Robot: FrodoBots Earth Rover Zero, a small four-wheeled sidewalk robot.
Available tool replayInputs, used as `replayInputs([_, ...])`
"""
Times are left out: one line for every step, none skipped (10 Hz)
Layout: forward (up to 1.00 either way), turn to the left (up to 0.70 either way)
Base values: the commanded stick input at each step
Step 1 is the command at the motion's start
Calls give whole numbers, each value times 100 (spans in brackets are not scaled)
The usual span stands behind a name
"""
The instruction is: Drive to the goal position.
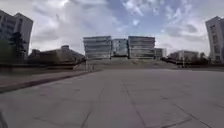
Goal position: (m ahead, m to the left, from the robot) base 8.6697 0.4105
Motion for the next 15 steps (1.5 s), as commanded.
replayInputs([70, 0])
replayInputs([70, 0])
replayInputs([70, 0])
replayInputs([70, 0])
replayInputs([70, 0])
replayInputs([70, 0])
replayInputs([70, 0])
replayInputs([70, 0])
replayInputs([70, 0])
replayInputs([70, 0])
replayInputs([70, 0])
replayInputs([70, 0])
replayInputs([70, 0])
replayInputs([70, 0])
replayInputs([70, 0])
